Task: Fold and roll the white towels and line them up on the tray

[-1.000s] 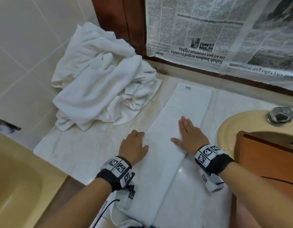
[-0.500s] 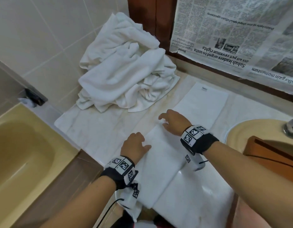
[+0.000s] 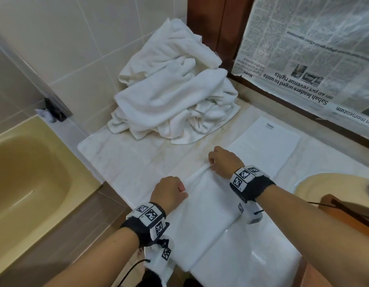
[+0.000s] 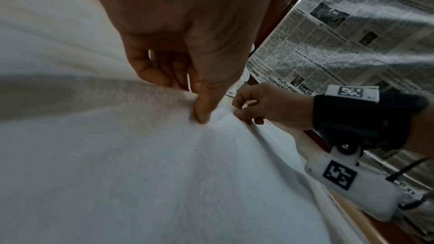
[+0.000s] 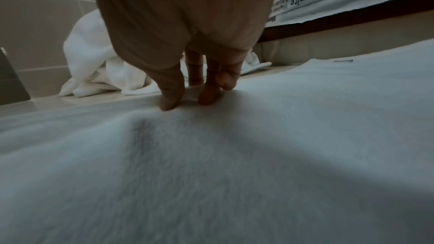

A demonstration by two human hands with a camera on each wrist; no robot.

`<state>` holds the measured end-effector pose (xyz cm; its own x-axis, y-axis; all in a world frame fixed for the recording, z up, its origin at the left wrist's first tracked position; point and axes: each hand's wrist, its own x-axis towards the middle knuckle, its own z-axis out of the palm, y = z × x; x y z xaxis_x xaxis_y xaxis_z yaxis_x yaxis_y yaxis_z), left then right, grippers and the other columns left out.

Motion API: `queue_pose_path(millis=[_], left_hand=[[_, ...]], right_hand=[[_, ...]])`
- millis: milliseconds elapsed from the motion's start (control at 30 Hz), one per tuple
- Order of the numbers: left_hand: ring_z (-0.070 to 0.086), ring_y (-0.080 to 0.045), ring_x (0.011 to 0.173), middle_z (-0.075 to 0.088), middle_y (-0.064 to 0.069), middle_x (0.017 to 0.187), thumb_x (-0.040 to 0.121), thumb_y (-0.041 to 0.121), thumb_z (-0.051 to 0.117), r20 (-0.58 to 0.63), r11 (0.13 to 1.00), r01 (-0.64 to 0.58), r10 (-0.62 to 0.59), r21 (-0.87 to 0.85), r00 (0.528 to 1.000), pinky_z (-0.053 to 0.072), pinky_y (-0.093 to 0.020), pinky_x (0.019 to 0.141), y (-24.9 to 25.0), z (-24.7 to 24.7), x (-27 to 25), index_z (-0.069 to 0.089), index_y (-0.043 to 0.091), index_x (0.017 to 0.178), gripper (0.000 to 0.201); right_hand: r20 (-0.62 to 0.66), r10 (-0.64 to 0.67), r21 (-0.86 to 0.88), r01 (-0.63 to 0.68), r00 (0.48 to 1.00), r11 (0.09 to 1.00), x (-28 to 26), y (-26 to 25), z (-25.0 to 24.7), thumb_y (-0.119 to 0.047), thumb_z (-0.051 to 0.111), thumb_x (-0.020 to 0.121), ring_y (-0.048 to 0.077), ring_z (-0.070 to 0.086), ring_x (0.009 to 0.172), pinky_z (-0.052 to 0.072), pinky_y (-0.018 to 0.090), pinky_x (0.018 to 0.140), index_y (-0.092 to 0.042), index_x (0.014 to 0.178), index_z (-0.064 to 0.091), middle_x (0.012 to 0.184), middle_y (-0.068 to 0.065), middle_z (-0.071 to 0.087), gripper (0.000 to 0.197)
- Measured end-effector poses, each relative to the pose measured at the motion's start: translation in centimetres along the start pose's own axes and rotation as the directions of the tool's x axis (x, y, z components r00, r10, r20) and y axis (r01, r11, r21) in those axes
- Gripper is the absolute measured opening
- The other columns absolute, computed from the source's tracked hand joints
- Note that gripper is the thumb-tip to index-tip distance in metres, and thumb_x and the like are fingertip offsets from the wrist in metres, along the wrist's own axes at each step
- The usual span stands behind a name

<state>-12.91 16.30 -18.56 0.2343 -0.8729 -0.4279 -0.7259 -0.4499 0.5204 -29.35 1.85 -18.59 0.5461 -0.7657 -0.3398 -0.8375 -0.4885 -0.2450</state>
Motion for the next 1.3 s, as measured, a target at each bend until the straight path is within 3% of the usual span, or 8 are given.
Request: queue_pose_path(millis=[133,267,400,600,767,933,1100,1300], left_hand=[[0.061,-0.017,0.095,0.065,0.003,0.096,0.084,0.033,0.07,0.033,1.0,0.003,-0.002,-0.03,0.999,0.049,-0.026,0.082,0.1,-0.9,0.1,0.064,0.024,0.09,0.012],[0.064,-0.014,0.092,0.069,0.006,0.087,0.087,0.031,0.068,0.021,0.972,0.046,-0.042,-0.232,0.999,0.05,-0.024,0.079,-0.2,-2.0,0.9,0.072,0.013,0.082,0.019],[0.063,-0.025,0.096,0.068,-0.004,0.097,0.095,0.029,0.056,0.012,0.997,0.07,-0.069,-0.042,0.998,0.051,-0.034,0.085,0.0,-2.2,1.2,0.068,0.011,0.087,0.023],[0.061,-0.027,0.088,0.066,-0.008,0.091,0.098,0.029,0.049,0.04,0.996,0.06,-0.062,0.059,0.997,0.046,-0.029,0.075,0.4,-2.2,1.7,0.057,0.013,0.082,0.024],[0.057,-0.029,0.076,0.051,-0.004,0.064,0.097,0.027,0.048,0.1,0.99,0.139,-0.139,0.006,0.985,0.038,-0.026,0.063,-0.2,-2.3,3.3,0.041,0.015,0.057,0.043],[0.06,-0.029,0.098,0.063,-0.013,0.105,0.096,0.03,0.048,0.087,0.985,0.123,-0.134,0.125,0.987,0.046,-0.031,0.077,0.1,-2.3,3.6,0.059,0.007,0.103,0.027],[0.059,-0.029,0.103,0.06,-0.009,0.113,0.094,0.044,0.05,0.036,0.958,0.138,-0.151,0.251,0.988,0.05,-0.038,0.091,0.0,-2.5,3.5,0.058,0.014,0.111,0.035],[0.061,-0.026,0.094,0.065,-0.005,0.102,0.09,0.046,0.059,-0.002,0.984,0.092,-0.093,0.15,0.996,0.051,-0.037,0.085,-0.6,-2.8,2.5,0.063,0.014,0.097,0.033]], right_hand=[[0.04,0.002,0.048,-0.004,0.999,0.999,0.5,0.5,-0.5,-0.004,0.05,0.093,0.021,0.045,0.082,0.033,0.027,0.072,-0.008,0.097,0.057,0.097,0.003,0.041,0.009],[0.072,0.035,0.053,-0.038,0.997,0.998,1.1,0.3,-0.7,-0.007,0.045,0.095,0.02,0.043,0.086,0.033,0.027,0.074,-0.016,0.092,0.042,0.099,0.004,0.045,0.011],[0.089,0.084,0.001,-0.085,0.992,0.996,1.5,-0.4,-0.9,-0.009,0.041,0.097,0.023,0.049,0.09,0.036,0.03,0.075,-0.014,0.098,0.046,0.106,0.007,0.051,0.007],[0.065,0.119,-0.087,-0.114,0.991,0.99,1.5,-1.3,-0.3,-0.008,0.04,0.095,0.029,0.054,0.093,0.037,0.035,0.071,-0.007,0.116,0.046,0.114,0.011,0.05,0.021],[0.011,0.124,-0.034,-0.124,0.992,0.992,0.8,-1.1,0.6,-0.005,0.041,0.093,0.03,0.049,0.097,0.036,0.034,0.069,-0.006,0.114,0.044,0.115,0.011,0.045,0.021],[-0.052,0.217,0.15,-0.207,0.975,0.967,0.5,-0.7,0.4,-0.019,0.049,0.095,0.035,0.05,0.104,0.046,0.037,0.084,-0.005,0.125,0.042,0.13,0.016,0.036,0.034],[-0.053,0.153,0.118,-0.146,0.987,0.982,-2.8,-4.1,0.4,-0.035,0.049,0.096,0.037,0.024,0.134,0.039,0.045,0.102,-0.016,0.147,0.023,0.158,0.01,-0.002,0.06],[0.24,0.125,-0.046,-0.117,0.963,0.992,-5.0,-5.2,4.3,-0.063,0.029,0.095,0.032,-0.021,0.145,0.006,0.062,0.113,-0.033,0.153,-0.008,0.158,-0.006,-0.027,0.074]])
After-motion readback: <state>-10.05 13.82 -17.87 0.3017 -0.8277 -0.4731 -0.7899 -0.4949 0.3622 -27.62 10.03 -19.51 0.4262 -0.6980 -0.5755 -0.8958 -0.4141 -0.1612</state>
